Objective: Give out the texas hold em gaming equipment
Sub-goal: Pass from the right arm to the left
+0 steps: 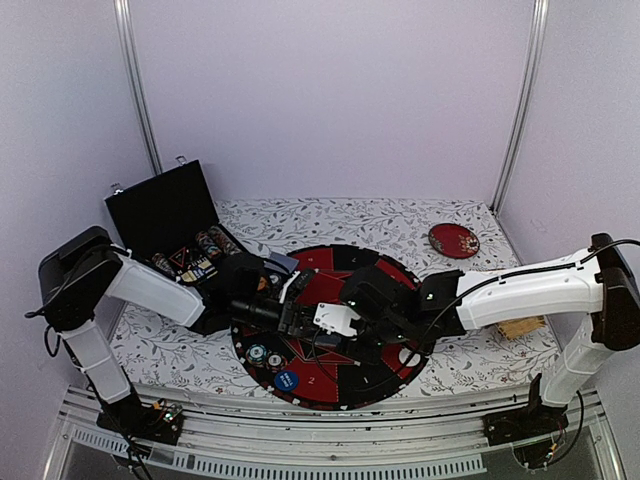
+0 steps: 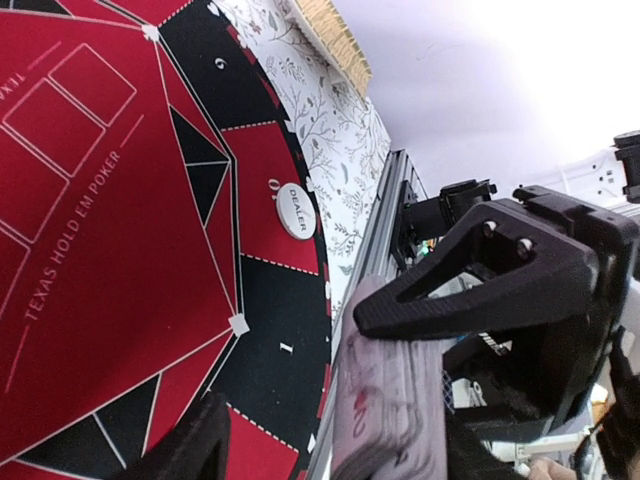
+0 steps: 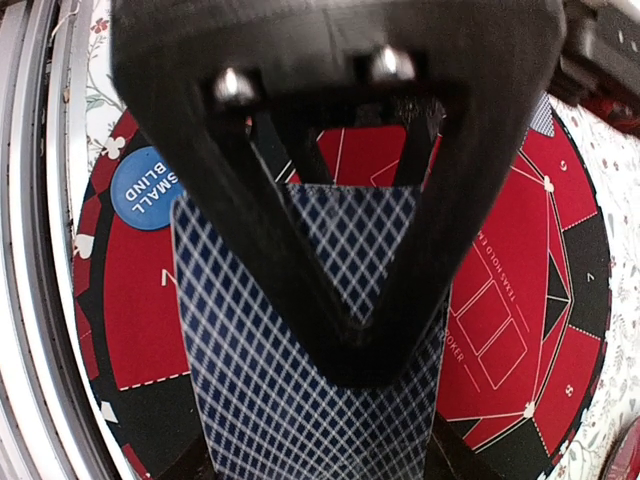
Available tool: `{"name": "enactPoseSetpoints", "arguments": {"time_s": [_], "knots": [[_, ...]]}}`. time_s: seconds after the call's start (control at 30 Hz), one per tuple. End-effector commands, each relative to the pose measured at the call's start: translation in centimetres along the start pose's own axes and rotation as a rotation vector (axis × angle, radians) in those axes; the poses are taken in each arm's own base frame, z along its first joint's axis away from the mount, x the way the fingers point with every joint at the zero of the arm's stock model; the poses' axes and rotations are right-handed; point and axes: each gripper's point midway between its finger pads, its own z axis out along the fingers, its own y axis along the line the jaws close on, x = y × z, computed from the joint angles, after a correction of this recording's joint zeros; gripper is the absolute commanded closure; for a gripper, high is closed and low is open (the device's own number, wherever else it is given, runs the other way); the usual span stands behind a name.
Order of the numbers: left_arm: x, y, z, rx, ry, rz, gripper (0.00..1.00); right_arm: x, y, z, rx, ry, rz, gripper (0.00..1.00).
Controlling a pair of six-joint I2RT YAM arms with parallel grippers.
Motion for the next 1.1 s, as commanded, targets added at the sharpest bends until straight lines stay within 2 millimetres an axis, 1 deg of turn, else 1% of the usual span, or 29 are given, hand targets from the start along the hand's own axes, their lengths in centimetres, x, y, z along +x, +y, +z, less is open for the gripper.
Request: {"name": "enactPoseSetpoints", "arguments": {"time_s": [0.0, 0.07, 0.2, 0.27, 0.33, 0.43, 0.5, 0.53, 0.57, 0.6, 0.63, 0.67, 0.7, 0.77, 0.93, 1.07], "knots": [[-0.1, -0.7, 1.1, 0.039, 0.015, 0.011, 0.42, -3.1, -1.0, -0.3, 0.036, -0.08, -0.019, 0.51], [0.1, -1.0, 1.3, 0.055, 0.023, 0.009, 0.5, -3.5, -1.3, -0.4, 0.046, -0.091, -0.023, 0.51], [0.4, -1.6, 1.4, 0.078, 0.037, 0.016, 0.58, -4.1, -1.9, -0.6, 0.08, -0.107, -0.03, 0.51], [0.4, -2.0, 1.4, 0.089, 0.041, 0.027, 0.64, -4.3, -2.2, -0.5, 0.091, -0.113, -0.033, 0.51], [0.6, -2.3, 1.5, 0.105, 0.054, 0.032, 0.77, -4.5, -2.4, -0.4, 0.099, -0.117, -0.032, 0.51], [0.8, -3.0, 1.4, 0.134, 0.059, 0.041, 1.0, -4.7, -2.6, -0.5, 0.102, -0.122, -0.028, 0.51], [1.0, -3.3, 1.2, 0.145, 0.06, 0.047, 1.0, -4.7, -2.7, -0.6, 0.101, -0.124, -0.024, 0.5], [1.0, -3.5, 1.1, 0.149, 0.059, 0.053, 1.0, -4.6, -2.7, -0.6, 0.1, -0.121, -0.022, 0.48], [1.0, -3.6, 0.9, 0.146, 0.056, 0.058, 1.0, -4.4, -2.7, -0.6, 0.097, -0.118, -0.02, 0.41], [0.8, -3.6, 0.8, 0.14, 0.049, 0.063, 1.0, -4.1, -2.7, -0.6, 0.09, -0.109, -0.018, 0.3], [0.8, -3.6, 0.7, 0.131, 0.044, 0.066, 1.0, -3.9, -2.6, -0.6, 0.082, -0.103, -0.015, 0.19], [0.7, -3.6, 0.6, 0.126, 0.041, 0.068, 1.0, -3.5, -2.4, -0.6, 0.071, -0.097, -0.013, 0.04], [0.7, -3.6, 0.5, 0.124, 0.039, 0.072, 1.0, -3.2, -2.3, -0.6, 0.057, -0.09, -0.012, 0.0], [0.5, -3.8, 0.4, 0.126, 0.035, 0.08, 1.0, -2.4, -1.8, -0.5, 0.032, -0.076, -0.018, 0.01], [0.3, -4.1, 0.4, 0.128, 0.036, 0.094, 1.0, -1.6, -1.0, 0.0, -0.011, -0.045, -0.038, 0.01], [0.2, -4.3, 0.2, 0.127, 0.032, 0.103, 1.0, -0.7, -0.8, 0.7, -0.019, -0.015, -0.045, 0.01]]}}
